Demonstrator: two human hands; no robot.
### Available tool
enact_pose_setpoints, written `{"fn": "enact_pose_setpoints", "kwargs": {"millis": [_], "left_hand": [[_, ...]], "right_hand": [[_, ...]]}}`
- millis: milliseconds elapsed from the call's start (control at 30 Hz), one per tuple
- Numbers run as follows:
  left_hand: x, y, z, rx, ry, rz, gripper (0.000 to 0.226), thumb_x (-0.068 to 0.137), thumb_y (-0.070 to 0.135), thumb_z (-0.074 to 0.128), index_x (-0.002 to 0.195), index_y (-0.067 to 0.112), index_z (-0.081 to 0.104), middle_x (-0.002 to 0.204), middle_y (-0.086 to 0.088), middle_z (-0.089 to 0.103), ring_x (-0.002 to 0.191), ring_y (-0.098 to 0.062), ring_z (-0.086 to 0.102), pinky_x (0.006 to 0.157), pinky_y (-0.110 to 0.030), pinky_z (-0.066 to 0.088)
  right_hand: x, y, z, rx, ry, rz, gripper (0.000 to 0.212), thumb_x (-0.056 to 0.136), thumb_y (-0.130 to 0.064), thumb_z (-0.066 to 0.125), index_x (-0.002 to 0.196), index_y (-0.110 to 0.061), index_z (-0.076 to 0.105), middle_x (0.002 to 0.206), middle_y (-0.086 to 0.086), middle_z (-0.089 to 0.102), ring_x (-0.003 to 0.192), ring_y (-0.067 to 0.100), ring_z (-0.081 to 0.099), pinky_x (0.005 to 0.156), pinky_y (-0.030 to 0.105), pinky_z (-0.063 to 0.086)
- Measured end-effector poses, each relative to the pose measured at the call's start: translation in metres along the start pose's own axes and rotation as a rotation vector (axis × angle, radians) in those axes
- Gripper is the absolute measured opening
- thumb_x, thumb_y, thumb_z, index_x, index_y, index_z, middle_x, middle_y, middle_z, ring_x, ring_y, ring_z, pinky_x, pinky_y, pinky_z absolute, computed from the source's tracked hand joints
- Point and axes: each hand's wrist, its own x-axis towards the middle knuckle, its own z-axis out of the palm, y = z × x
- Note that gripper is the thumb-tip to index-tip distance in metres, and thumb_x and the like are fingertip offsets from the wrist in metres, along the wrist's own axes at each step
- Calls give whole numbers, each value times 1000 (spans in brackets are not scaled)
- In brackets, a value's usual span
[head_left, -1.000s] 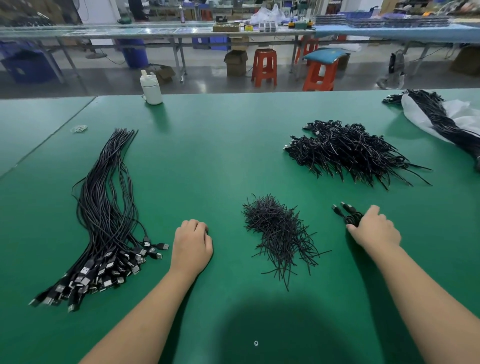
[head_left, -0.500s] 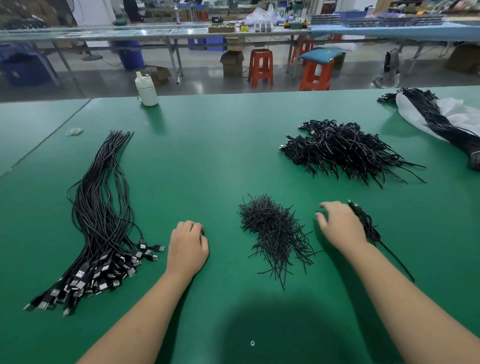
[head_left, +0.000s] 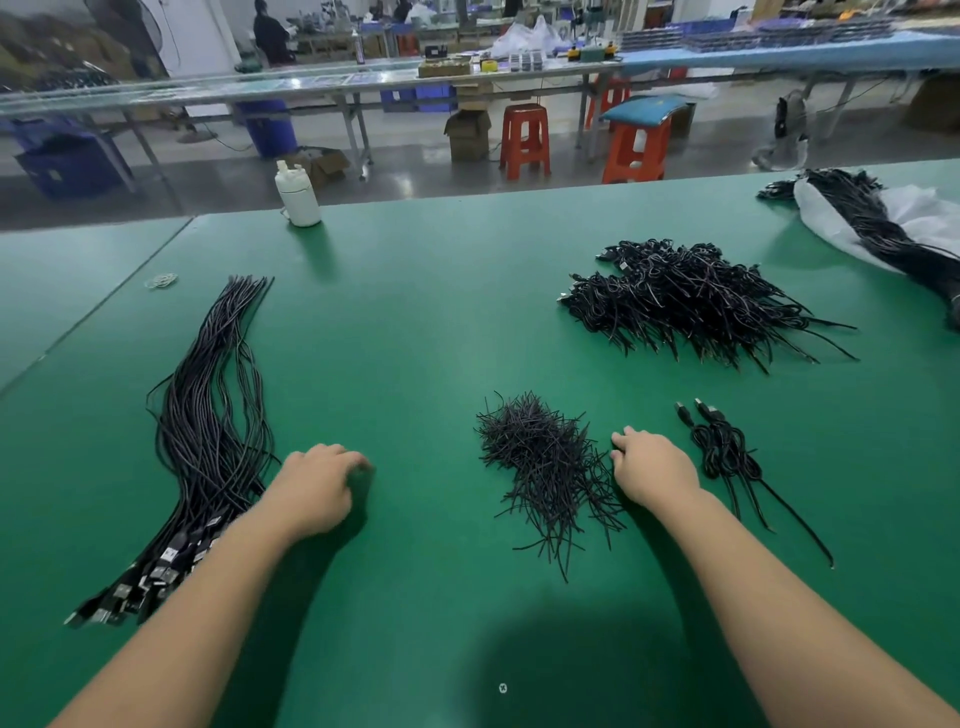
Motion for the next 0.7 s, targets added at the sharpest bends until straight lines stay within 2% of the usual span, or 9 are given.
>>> {"fn": "enact_pose_setpoints", "kwargs": {"millis": [133, 233, 333, 433, 533, 633, 700], "left_hand": [[-1, -38, -9, 291, -137, -103, 57, 86, 4, 47, 135, 32, 49, 130, 2, 54, 120, -21, 47, 97, -38, 40], [-1, -55, -5, 298, -167, -150, 50, 86, -1, 41, 126, 27, 54, 120, 1, 56, 112, -22, 52, 93, -37, 43], [1, -61, -1, 249, -102, -158, 36, 88, 4, 43, 113, 26, 58, 110, 2, 57, 102, -20, 56, 85, -34, 44], [3, -59, 0, 308, -21, -108, 22, 93, 15, 45, 106, 29, 56, 105, 6, 58, 104, -18, 53, 81, -32, 39], [4, -51, 0, 284, 47, -80, 22, 91, 8, 43, 101, 26, 51, 97, 7, 63, 91, -18, 55, 77, -32, 43], [5, -32, -3, 139, 125, -112, 20, 90, 5, 45, 101, 22, 50, 82, 6, 56, 71, -20, 53, 60, -34, 42], [4, -12, -9, -2, 194, -91, 13, 95, 10, 47, 102, 20, 51, 83, 4, 57, 67, -21, 52, 56, -34, 38]], "right_hand": [[-1, -1, 0, 9, -25, 1, 40, 107, -26, 33, 145, -18, 44, 152, 2, 41, 136, 24, 41, 100, 40, 48], [-3, -1, -2, 5, -37, -5, 40, 107, -26, 32, 145, -18, 43, 154, 2, 39, 137, 24, 40, 102, 40, 47], [-3, -1, -3, 18, -46, -7, 41, 107, -26, 32, 146, -18, 42, 155, 2, 37, 139, 23, 38, 102, 40, 47], [-4, 0, -3, 45, -53, -12, 42, 107, -26, 32, 148, -18, 40, 157, 1, 34, 141, 23, 35, 106, 41, 44], [-5, 2, -2, 74, -55, -20, 42, 107, -26, 32, 148, -18, 39, 159, 2, 32, 143, 23, 33, 108, 41, 42], [-5, 4, -1, 79, -49, -43, 42, 108, -26, 31, 148, -17, 40, 159, 1, 32, 145, 22, 31, 109, 41, 40], [-3, 4, -3, 83, -56, -52, 42, 108, -27, 29, 147, -17, 42, 159, 1, 32, 144, 23, 32, 110, 40, 40]]}}
